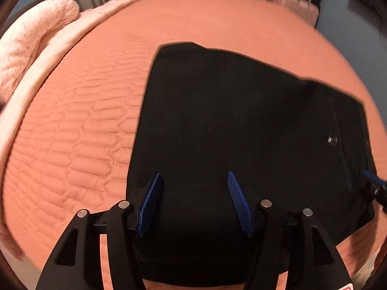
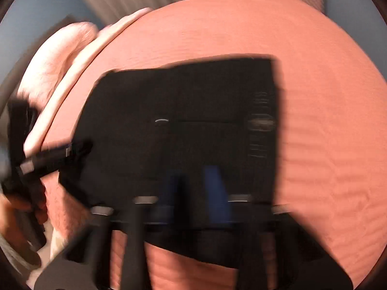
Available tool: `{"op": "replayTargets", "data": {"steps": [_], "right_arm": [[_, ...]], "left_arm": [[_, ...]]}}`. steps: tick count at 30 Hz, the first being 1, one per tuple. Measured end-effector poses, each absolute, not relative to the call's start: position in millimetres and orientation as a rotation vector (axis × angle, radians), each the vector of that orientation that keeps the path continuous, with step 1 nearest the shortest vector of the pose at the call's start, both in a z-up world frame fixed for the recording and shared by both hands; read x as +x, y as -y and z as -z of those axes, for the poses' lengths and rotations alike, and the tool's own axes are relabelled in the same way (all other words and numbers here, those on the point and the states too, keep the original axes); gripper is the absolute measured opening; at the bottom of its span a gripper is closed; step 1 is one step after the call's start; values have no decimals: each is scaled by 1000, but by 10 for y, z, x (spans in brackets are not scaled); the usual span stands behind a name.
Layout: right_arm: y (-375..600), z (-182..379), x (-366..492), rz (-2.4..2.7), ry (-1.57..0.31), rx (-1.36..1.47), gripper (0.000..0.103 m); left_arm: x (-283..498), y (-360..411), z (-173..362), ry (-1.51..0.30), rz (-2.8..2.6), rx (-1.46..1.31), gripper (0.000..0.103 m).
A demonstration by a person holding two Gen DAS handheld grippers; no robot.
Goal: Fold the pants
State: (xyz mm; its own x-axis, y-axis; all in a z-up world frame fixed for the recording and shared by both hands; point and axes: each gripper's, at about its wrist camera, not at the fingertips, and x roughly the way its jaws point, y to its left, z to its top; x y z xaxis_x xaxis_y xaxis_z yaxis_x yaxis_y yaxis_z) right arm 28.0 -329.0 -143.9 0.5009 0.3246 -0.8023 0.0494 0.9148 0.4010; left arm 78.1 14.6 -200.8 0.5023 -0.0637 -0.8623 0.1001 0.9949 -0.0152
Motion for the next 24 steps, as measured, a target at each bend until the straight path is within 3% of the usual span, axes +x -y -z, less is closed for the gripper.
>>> {"op": "replayTargets", "data": {"steps": [1,4,7,9,11,21,24], "right_arm": [[3369,1282,215,-128,-999,421,11],[3228,1100,157,-187,-959,358,11],[3017,1425,155,-157,-1057,143,0],[3131,1337,65,-118,-1036,247,0],[3127,1104,-72,-54,-987,239,7],[2883,835,-571,-16,-961,182,7],[2826,732,-666,-12,-949,168,14]], "left_arm": [[743,-195,1925,-1032,74,33,53],[656,-256,1707,-989,56,-45,54],[696,-209,1942,-1066,56,31,57],[660,-148,1888,-1047,58,77,56],[512,-123,1648,-1002,43,118,55],[81,165,1205,-971,58,162,56],[-67,227,1125,-976,64,143,58]]}}
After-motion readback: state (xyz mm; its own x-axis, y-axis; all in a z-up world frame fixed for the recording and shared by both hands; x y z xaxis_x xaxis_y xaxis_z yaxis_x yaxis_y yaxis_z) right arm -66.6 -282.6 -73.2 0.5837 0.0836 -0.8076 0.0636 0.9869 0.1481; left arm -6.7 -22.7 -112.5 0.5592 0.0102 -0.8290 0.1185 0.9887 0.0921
